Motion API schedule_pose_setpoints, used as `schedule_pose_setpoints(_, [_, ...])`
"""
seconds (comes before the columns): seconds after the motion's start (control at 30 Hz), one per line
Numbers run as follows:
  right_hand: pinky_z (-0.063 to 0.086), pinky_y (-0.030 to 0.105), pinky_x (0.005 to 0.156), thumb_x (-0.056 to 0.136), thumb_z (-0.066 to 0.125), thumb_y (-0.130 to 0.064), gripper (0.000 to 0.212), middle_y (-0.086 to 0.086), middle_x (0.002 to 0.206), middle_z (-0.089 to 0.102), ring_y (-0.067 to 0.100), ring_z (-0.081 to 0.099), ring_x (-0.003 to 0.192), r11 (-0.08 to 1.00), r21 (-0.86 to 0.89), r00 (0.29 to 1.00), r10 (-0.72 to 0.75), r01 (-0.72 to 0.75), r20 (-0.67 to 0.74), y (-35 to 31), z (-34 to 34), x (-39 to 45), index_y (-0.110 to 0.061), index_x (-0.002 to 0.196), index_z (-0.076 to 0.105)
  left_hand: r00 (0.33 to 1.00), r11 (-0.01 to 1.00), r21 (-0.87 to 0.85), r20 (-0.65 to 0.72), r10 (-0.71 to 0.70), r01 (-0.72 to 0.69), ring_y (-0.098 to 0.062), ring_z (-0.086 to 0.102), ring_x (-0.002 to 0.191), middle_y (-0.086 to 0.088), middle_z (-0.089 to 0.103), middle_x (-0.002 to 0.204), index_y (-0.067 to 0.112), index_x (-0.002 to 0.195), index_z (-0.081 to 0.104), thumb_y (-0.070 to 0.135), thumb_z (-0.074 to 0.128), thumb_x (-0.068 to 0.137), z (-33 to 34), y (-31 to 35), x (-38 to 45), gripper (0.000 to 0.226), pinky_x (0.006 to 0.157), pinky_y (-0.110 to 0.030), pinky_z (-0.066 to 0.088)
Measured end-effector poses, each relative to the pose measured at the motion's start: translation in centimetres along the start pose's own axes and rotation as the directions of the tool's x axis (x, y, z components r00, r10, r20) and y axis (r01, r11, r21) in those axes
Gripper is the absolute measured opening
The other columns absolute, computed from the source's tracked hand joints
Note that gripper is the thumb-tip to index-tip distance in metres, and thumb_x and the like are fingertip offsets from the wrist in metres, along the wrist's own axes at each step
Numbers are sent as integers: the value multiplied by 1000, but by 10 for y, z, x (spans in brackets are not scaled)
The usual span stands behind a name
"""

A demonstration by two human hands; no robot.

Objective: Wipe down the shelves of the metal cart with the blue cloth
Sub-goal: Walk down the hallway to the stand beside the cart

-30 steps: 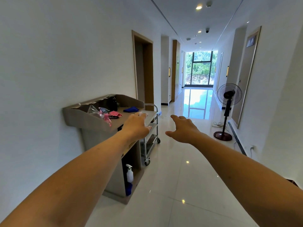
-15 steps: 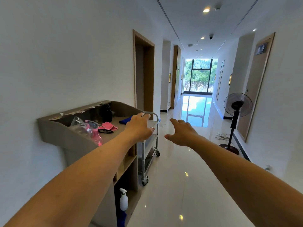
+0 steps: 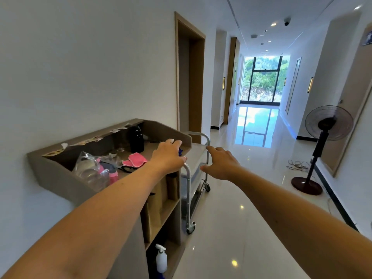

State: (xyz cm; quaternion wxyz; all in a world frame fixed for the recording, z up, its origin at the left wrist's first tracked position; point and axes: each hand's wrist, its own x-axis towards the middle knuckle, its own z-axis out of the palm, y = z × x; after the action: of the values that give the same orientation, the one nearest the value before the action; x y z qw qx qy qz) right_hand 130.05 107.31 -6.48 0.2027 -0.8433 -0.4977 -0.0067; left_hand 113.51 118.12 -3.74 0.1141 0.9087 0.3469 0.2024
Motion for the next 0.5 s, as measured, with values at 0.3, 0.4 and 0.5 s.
schedule_pose_setpoints(0.3, [44, 49, 100, 79, 65, -64, 85, 9, 146, 46, 34, 45, 130, 993, 2, 993, -118, 118, -1, 49, 27, 132, -30, 148, 30, 996, 997, 27, -46, -71, 73, -28, 32, 142, -5, 36, 156, 23, 151, 35, 42, 62, 91, 48, -11, 114, 69, 111, -51, 38])
schedule_pose_setpoints(0.4, [43, 52, 103, 82, 65, -62, 84, 8, 152, 42, 34, 43, 134, 989, 13, 990, -144, 144, 8, 70, 28, 183, -27, 150, 30, 993, 993, 37, -40, -108, 109, -28, 31, 143, -6, 35, 156, 21, 152, 34, 42, 61, 92, 61, -8, 156, 69, 111, -51, 37])
schedule_pose_setpoints(0.5, [42, 56, 106, 83, 67, -59, 82, 9, 153, 41, 35, 40, 137, 985, 44, 985, -170, 168, 33, 87, 26, 233, -25, 149, 32, 990, 987, 76, -46, -136, 139, -30, 29, 144, -8, 34, 157, 19, 152, 34, 42, 61, 93, 69, -3, 199, 68, 113, -51, 35])
